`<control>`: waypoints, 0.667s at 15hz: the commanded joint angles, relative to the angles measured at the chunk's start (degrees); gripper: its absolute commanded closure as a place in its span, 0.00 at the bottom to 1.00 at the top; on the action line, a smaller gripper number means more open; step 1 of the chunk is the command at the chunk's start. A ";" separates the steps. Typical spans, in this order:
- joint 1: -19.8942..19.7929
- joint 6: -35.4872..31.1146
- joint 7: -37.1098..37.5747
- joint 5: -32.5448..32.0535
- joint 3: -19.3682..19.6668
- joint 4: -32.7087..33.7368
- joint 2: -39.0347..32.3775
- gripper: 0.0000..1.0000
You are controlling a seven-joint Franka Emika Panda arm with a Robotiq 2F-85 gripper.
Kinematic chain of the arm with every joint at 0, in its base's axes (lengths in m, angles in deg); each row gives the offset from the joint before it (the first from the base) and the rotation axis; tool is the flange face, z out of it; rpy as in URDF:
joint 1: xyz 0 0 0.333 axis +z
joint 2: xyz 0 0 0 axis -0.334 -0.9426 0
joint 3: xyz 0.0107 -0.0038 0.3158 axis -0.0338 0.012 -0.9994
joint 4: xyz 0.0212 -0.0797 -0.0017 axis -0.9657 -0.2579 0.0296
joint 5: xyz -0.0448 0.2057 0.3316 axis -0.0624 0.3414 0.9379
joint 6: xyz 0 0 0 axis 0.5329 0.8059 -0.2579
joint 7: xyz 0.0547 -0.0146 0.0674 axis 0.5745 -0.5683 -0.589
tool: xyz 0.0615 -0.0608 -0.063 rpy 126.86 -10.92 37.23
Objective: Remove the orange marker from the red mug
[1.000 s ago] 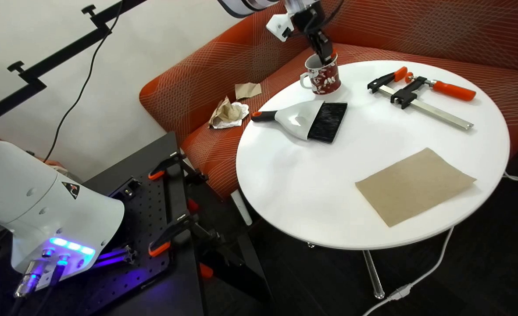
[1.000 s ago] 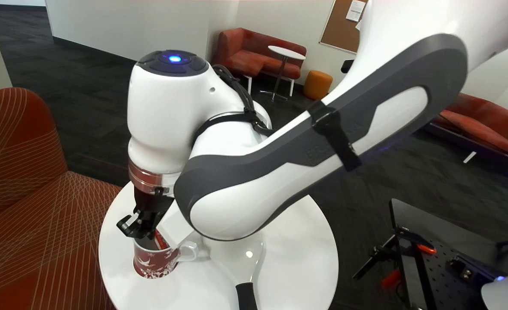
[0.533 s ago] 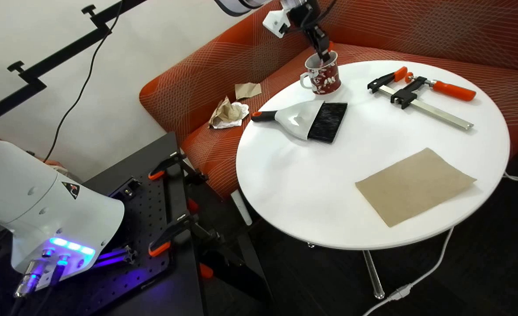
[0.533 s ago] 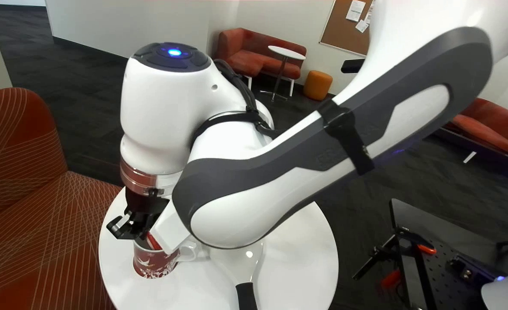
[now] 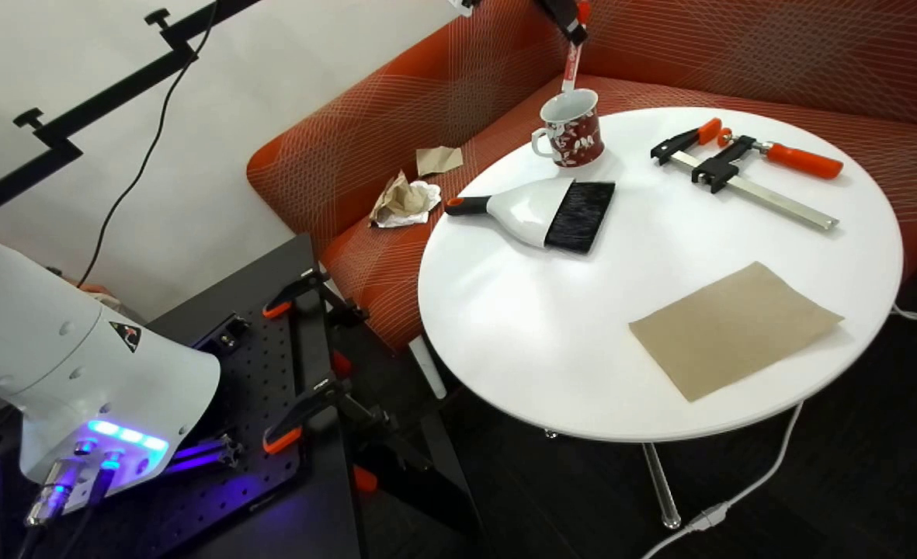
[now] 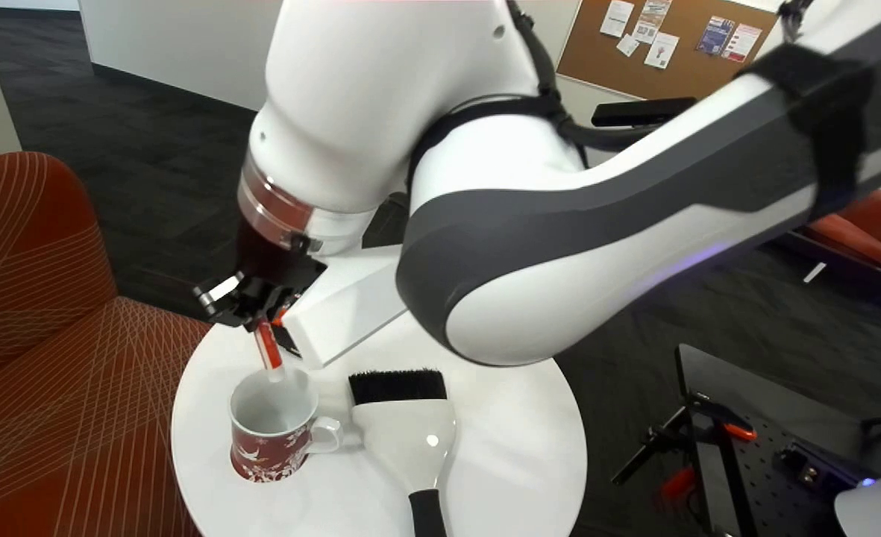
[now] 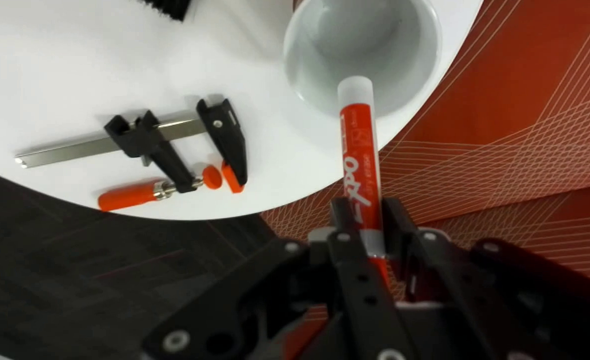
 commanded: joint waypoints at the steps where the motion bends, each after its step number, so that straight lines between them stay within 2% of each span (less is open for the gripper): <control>1: 6.07 1.35 10.63 -5.80 7.94 -9.40 8.50 0.95; 3: 8.57 5.46 17.85 -10.36 12.02 -11.32 10.64 0.95; 5: 8.38 11.23 23.73 -14.84 12.98 -12.15 12.18 0.95; 6: 7.63 14.43 26.52 -16.91 12.58 -12.16 12.67 0.95; 9: 1.74 21.61 26.96 -19.53 6.70 -12.70 14.54 0.95; 10: 0.09 19.62 28.18 -21.09 5.10 -10.46 12.55 0.81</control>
